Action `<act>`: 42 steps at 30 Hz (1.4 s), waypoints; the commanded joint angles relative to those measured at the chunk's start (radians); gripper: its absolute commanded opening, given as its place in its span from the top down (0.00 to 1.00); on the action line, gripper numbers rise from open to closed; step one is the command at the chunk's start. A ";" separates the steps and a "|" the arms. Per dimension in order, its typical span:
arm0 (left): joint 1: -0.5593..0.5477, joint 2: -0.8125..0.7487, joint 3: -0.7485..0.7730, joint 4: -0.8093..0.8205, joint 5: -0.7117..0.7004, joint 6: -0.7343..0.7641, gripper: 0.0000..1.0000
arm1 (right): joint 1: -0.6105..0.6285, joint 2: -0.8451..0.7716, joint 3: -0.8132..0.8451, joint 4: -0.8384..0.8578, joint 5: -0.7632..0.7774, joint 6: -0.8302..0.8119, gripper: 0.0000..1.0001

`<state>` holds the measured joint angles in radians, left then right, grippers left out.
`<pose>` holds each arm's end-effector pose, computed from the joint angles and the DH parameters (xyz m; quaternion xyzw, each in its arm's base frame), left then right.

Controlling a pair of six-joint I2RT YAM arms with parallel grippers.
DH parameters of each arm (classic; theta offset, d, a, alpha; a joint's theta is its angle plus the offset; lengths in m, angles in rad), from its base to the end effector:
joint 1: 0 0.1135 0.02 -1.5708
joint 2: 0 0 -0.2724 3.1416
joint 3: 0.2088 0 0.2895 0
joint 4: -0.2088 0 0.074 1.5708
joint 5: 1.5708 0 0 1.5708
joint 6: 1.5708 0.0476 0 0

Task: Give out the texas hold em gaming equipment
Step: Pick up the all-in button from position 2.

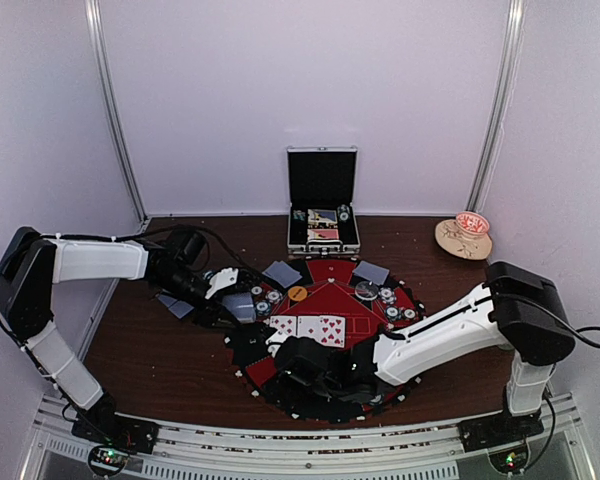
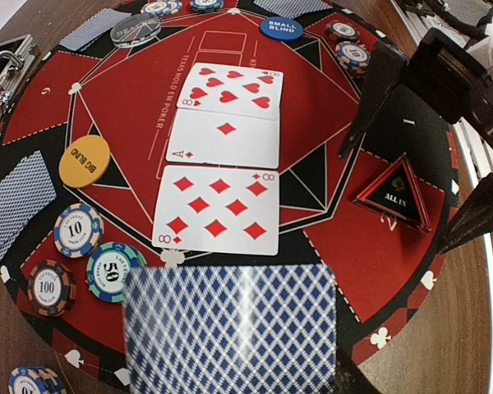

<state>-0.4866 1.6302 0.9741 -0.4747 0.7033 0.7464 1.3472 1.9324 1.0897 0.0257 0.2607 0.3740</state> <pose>0.2898 -0.1882 0.1604 0.5911 0.7041 -0.3068 0.2467 0.1077 0.4183 0.1093 -0.3888 0.8373 0.1979 0.3296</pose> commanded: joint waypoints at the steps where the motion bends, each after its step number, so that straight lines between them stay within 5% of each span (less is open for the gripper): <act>1: 0.007 -0.028 0.010 0.000 0.028 0.005 0.55 | 0.013 0.030 0.018 -0.038 -0.022 0.035 0.00; 7: 0.008 -0.024 0.012 0.000 0.028 0.005 0.54 | 0.027 0.051 0.013 -0.060 -0.027 0.034 0.00; 14: 0.009 -0.023 0.012 0.001 0.027 0.004 0.55 | 0.027 0.077 0.042 -0.098 0.016 0.062 0.19; 25: 0.010 -0.025 0.011 0.001 0.030 0.003 0.54 | 0.030 0.025 -0.003 -0.094 0.029 0.115 0.27; 31: 0.011 -0.026 0.011 0.001 0.030 0.002 0.54 | 0.029 -0.017 -0.039 -0.087 0.022 0.101 0.13; 42: 0.011 -0.025 0.013 0.001 0.032 0.002 0.54 | 0.029 -0.008 -0.047 -0.082 -0.012 0.077 0.20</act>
<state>-0.4839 1.6302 0.9741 -0.4744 0.7036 0.7464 1.3705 1.9259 1.0477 -0.0334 0.2611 0.4675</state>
